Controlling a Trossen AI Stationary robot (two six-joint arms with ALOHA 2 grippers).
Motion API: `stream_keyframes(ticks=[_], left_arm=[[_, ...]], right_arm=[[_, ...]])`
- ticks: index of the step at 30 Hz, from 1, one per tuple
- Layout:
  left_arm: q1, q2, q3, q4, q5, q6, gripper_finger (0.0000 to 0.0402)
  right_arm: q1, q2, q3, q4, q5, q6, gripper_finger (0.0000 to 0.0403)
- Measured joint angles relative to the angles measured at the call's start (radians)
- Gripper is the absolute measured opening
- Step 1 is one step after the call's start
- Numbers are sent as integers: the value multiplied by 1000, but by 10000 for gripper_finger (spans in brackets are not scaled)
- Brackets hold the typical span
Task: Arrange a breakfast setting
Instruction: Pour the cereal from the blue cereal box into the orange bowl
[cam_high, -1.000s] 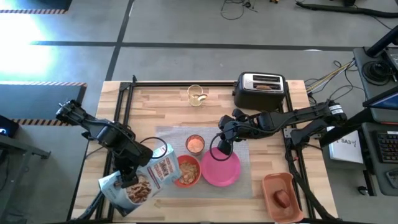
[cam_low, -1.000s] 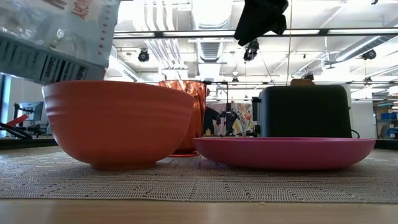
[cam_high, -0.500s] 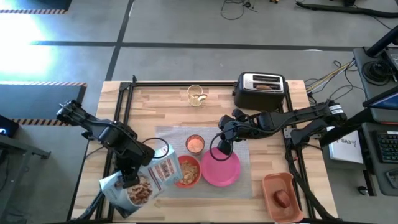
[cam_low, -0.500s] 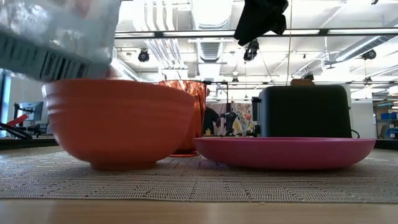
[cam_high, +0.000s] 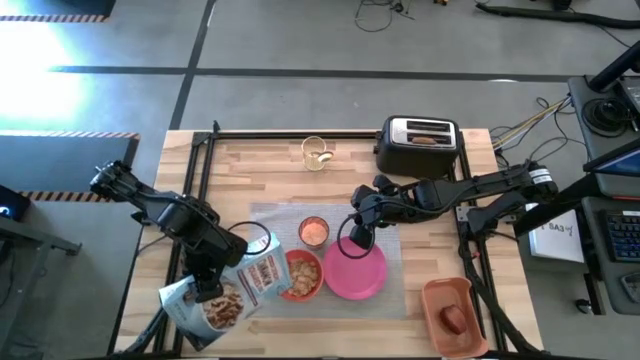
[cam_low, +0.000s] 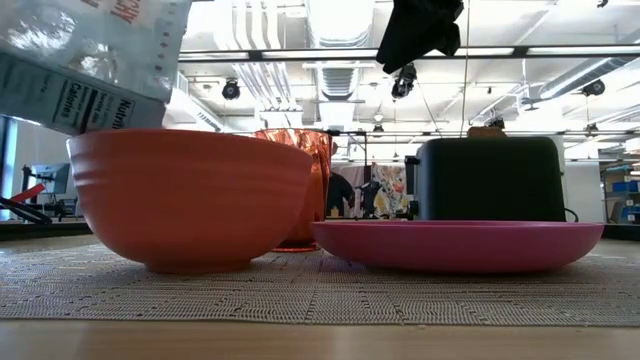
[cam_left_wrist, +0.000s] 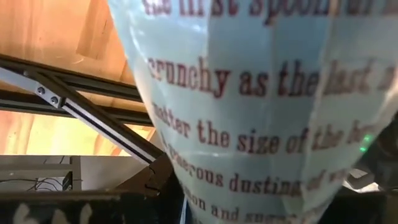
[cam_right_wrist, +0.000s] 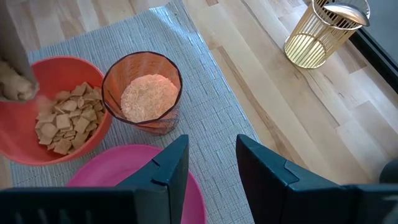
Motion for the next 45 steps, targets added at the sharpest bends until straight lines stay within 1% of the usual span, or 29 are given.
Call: stream_keyframes(ticks=[3,14,19,25,32,45], left_arm=[[5,-4,0,-32,-5,-1,146],[5,-5,0,-24,-11,9,145],[0,-6,0,-23,-46,12,145],[-42,-19,0,-23,-112,23,145],[-144,-26,0,-30,-211,3,145],[-325,-40,0,-29,-462,-80,145]], right_arm=[[0,0,0,0,0,0,123],[0,0,0,0,0,0,123],[0,0,0,0,0,0,123],[0,0,0,0,0,0,123],[0,0,0,0,0,0,123],[0,0,0,0,0,0,123]])
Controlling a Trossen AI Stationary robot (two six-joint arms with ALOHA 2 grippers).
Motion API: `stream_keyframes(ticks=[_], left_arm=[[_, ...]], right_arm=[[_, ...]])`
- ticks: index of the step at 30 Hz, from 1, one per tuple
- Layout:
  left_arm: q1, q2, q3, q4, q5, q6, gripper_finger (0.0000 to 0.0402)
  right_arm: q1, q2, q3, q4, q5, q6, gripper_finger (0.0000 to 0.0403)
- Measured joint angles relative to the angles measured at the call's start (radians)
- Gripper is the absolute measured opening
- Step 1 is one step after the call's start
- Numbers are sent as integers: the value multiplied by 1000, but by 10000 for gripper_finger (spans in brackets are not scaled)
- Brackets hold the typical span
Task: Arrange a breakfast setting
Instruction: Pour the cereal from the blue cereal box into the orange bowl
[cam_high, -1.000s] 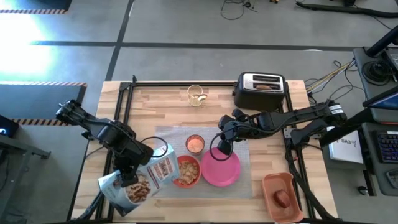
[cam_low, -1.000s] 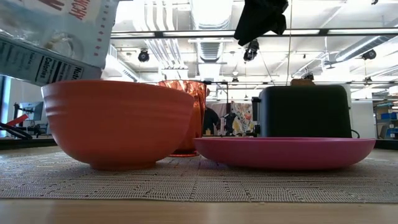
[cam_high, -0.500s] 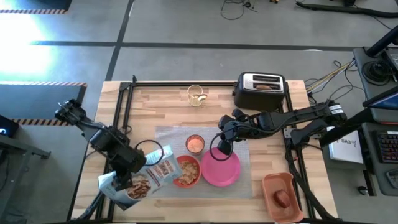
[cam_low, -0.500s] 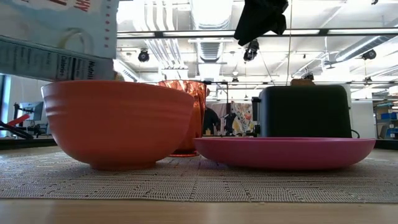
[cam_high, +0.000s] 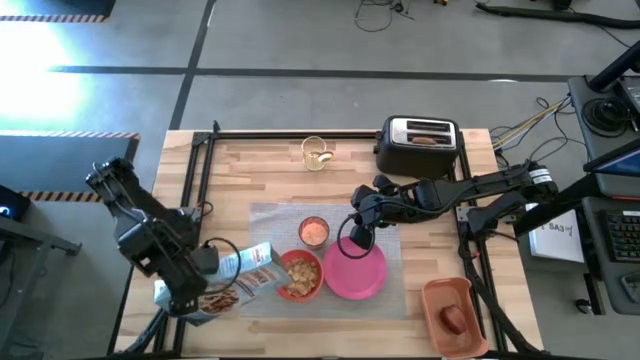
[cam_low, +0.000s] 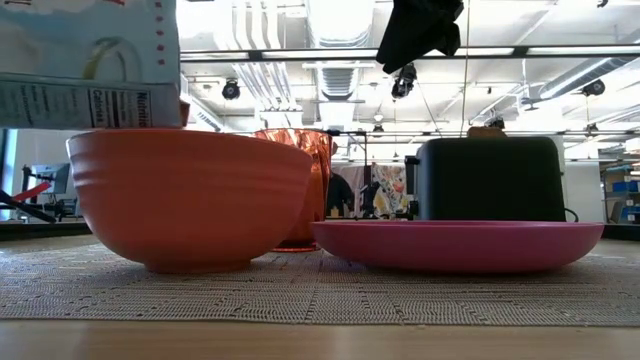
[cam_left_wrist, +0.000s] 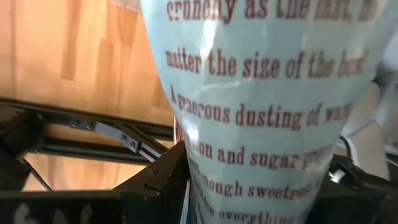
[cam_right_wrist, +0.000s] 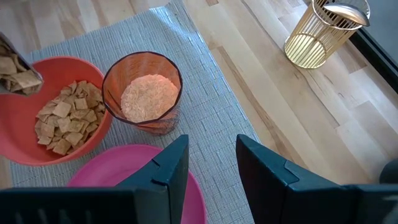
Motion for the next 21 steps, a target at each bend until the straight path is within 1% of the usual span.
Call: stream_keyframes(ticks=[12,15,21], left_arm=[[-133,0,0,6,-210,-81,143],[-153,0,0,7,-234,-83,139],[-154,13,0,7,-268,-81,135]], right_arm=[[0,0,0,0,0,0,123],[0,0,0,0,0,0,123],[0,0,0,0,0,0,123]])
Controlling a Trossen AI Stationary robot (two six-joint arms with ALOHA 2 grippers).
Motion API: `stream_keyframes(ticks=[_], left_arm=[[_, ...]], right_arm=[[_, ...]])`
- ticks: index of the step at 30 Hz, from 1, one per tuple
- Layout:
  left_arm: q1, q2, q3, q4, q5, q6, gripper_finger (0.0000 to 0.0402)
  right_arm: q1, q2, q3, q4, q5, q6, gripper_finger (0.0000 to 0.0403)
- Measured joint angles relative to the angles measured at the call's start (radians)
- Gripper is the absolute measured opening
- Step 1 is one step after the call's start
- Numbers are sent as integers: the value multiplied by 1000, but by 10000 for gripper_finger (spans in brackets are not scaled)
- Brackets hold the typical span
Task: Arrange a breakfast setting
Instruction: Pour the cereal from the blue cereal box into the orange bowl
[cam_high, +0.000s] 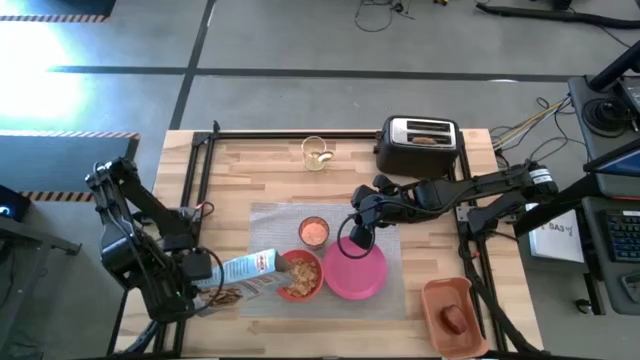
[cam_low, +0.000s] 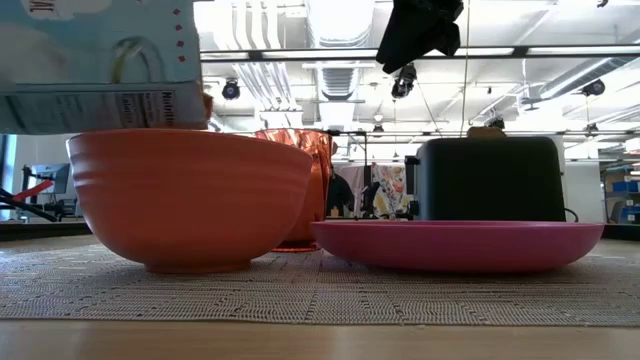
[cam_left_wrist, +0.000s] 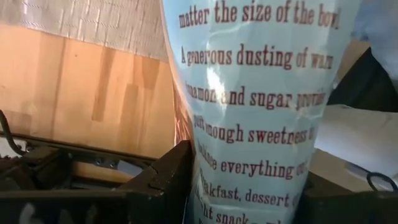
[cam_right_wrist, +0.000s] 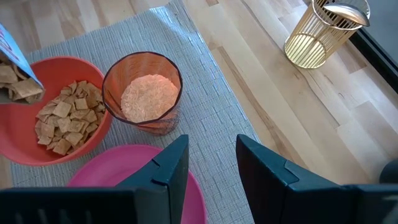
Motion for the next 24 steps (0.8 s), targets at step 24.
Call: stream_keyframes(ticks=[24], left_arm=[[-164,12,-1,-49,-286,-173,125]], right_arm=[[0,0,0,0,0,0,123]])
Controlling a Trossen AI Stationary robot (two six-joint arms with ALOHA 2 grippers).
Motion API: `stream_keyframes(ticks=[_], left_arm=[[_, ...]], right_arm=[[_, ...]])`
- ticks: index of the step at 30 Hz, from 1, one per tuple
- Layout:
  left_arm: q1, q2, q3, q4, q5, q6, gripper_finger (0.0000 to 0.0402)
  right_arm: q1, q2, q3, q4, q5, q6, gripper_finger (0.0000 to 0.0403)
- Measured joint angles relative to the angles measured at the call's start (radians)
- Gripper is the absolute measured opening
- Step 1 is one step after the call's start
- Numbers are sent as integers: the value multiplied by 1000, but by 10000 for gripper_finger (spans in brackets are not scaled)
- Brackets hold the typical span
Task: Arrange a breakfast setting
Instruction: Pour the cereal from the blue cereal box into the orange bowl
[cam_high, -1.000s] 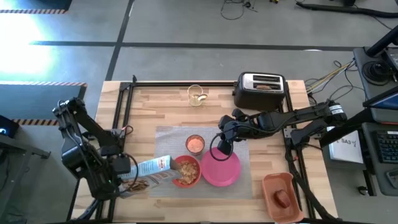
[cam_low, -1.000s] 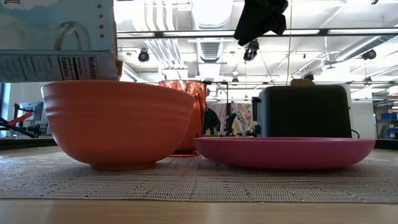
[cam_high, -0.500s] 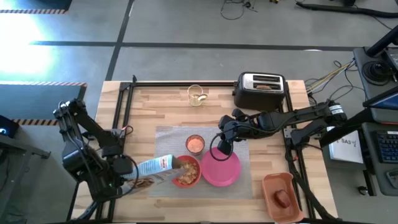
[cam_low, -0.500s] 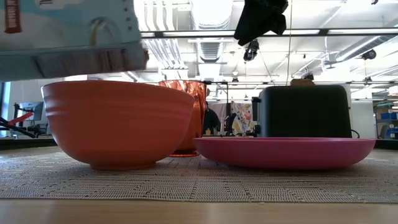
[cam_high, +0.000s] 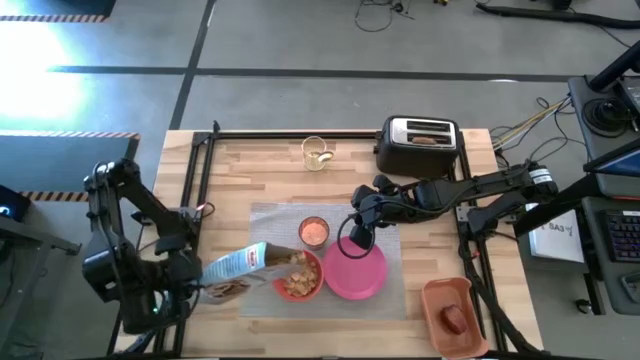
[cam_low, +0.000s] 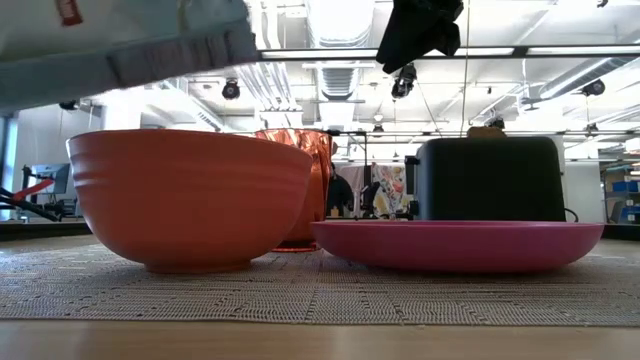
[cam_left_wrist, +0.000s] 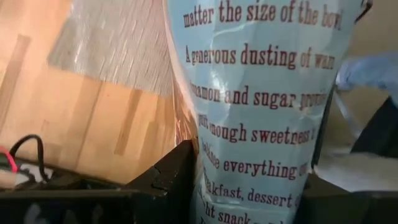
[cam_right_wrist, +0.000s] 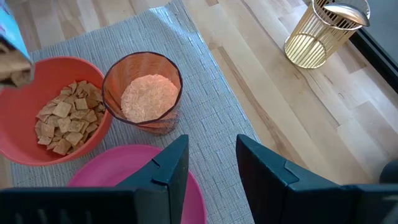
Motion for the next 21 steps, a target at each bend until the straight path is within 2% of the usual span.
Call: stream_keyframes(ticks=[9,21], left_arm=[[-86,-2,-36,8,-222,-89,125],[-85,-93,-260,5,-430,-228,124]], right_arm=[[0,0,0,0,0,0,123],[0,0,0,0,0,0,123]])
